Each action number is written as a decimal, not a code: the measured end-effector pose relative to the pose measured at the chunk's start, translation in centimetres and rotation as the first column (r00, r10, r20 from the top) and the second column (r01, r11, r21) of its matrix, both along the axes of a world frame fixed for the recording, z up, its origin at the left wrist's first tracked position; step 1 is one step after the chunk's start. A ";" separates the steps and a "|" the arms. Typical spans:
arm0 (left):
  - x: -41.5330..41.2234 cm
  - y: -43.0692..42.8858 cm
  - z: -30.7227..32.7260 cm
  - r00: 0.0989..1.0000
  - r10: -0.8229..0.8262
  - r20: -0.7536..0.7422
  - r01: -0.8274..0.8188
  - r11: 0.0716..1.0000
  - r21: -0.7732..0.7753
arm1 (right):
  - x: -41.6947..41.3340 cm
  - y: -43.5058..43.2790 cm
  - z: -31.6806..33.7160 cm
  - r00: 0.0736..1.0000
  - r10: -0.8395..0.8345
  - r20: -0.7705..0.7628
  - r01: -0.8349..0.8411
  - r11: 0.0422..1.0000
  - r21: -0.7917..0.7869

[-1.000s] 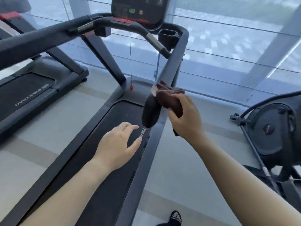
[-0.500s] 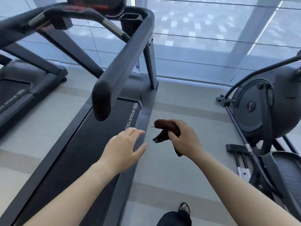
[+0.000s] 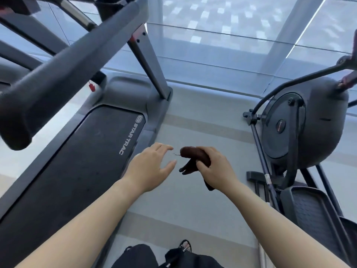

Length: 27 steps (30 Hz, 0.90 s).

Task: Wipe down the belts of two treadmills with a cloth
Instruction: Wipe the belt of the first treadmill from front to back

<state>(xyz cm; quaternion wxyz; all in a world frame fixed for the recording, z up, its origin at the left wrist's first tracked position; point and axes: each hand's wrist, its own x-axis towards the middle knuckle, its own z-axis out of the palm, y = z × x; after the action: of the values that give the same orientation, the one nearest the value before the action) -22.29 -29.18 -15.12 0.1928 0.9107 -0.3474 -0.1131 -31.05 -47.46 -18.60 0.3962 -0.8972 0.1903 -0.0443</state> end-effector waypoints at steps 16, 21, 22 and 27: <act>8.2 -4.1 -3.3 0.991 0.102 -0.087 -0.101 0.995 0.020 | 9.1 -4.7 -2.9 0.981 0.139 -0.135 -0.131 0.989 0.063; 13.8 -4.4 -4.1 0.986 0.144 -0.087 -0.140 0.989 0.040 | 15.6 -5.4 -3.1 0.965 0.213 -0.153 -0.207 0.977 0.058; 14.9 -4.4 -4.1 0.984 0.155 -0.087 -0.152 0.987 0.042 | 17.0 -5.5 -3.1 0.962 0.224 -0.153 -0.219 0.974 0.053; 19.8 -4.2 -3.7 0.977 0.197 -0.074 -0.193 0.979 0.059 | 22.9 -5.5 -3.4 0.952 0.265 -0.155 -0.262 0.964 0.040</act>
<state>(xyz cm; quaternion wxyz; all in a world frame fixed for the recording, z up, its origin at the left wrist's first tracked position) -2.49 -33.42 -18.85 0.1931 0.9398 -0.2452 -0.1389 -8.13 -52.99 -22.02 0.3906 -0.9113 0.1003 0.0825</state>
